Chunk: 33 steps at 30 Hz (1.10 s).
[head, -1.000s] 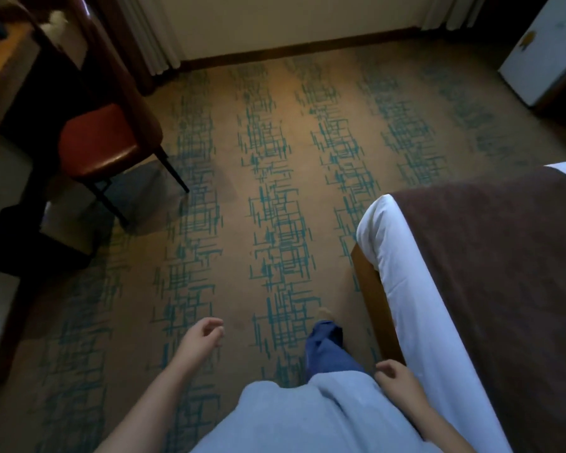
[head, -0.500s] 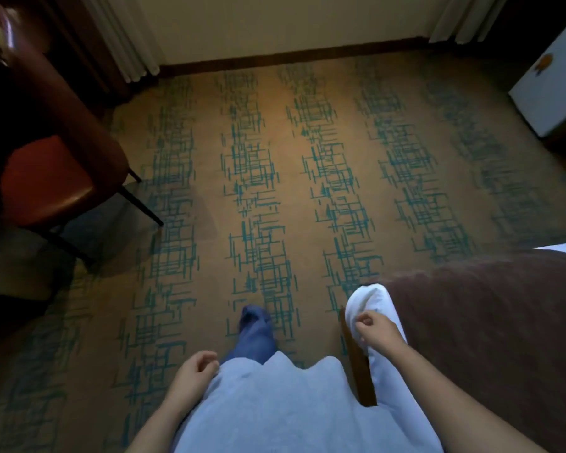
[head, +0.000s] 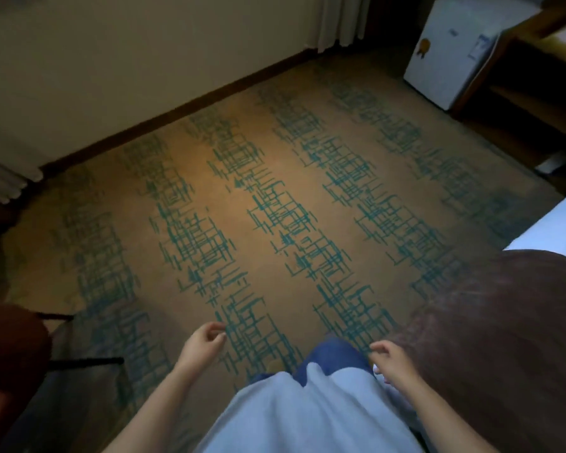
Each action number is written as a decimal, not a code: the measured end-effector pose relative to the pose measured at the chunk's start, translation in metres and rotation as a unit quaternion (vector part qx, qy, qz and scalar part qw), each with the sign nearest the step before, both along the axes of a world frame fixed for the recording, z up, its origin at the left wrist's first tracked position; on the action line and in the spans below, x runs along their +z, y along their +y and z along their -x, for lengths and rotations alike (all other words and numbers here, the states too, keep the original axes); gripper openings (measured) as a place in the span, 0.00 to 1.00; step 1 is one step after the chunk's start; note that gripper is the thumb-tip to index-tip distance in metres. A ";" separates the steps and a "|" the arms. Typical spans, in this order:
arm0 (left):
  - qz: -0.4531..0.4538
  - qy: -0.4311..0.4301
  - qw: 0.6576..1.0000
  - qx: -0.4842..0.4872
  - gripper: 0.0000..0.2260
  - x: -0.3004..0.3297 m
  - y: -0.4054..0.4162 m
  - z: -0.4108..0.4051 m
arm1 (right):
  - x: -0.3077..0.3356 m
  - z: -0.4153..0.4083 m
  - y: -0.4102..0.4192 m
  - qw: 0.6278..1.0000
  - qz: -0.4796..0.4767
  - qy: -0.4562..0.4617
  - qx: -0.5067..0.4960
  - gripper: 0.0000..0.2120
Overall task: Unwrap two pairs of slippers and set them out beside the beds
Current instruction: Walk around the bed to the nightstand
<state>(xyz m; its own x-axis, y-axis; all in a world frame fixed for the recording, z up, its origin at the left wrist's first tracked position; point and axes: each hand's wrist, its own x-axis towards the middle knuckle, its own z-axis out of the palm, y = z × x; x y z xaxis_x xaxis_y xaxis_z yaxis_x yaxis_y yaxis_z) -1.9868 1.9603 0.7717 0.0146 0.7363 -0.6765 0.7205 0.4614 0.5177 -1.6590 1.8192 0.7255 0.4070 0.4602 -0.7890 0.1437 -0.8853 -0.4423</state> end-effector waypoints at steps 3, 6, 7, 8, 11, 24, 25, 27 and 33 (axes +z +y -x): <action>-0.008 -0.020 0.999 -0.030 0.06 0.004 0.074 -0.040 | -0.008 -0.012 0.020 0.999 0.008 -0.011 -0.053 0.06; -0.009 -0.027 0.998 -0.061 0.07 -0.002 0.131 -0.079 | -0.019 -0.033 0.036 0.994 0.043 -0.015 -0.096 0.04; -0.007 -0.028 0.997 -0.071 0.06 -0.005 0.147 -0.092 | -0.024 -0.043 0.044 0.994 0.050 -0.014 -0.099 0.03; -0.005 -0.029 0.996 -0.079 0.07 -0.009 0.163 -0.106 | -0.029 -0.054 0.053 0.994 0.054 -0.016 -0.097 0.04; -0.001 -0.024 0.996 -0.088 0.09 -0.015 0.202 -0.148 | -0.036 -0.096 0.092 0.993 0.068 -0.017 -0.098 0.04; 0.014 -0.011 0.985 -0.172 0.06 -0.030 0.355 -0.313 | 0.015 -0.285 0.331 0.988 -0.012 -0.028 -0.148 0.07; 0.022 -0.009 0.981 -0.192 0.06 -0.034 0.373 -0.326 | 0.017 -0.296 0.342 0.989 -0.012 -0.030 -0.147 0.07; 0.040 -0.009 0.974 -0.225 0.06 -0.045 0.414 -0.357 | 0.017 -0.321 0.361 0.988 -0.007 -0.041 -0.150 0.08; 0.057 -0.009 0.956 -0.288 0.05 -0.044 0.526 -0.477 | 0.028 -0.374 0.387 0.977 0.052 -0.045 -0.202 0.13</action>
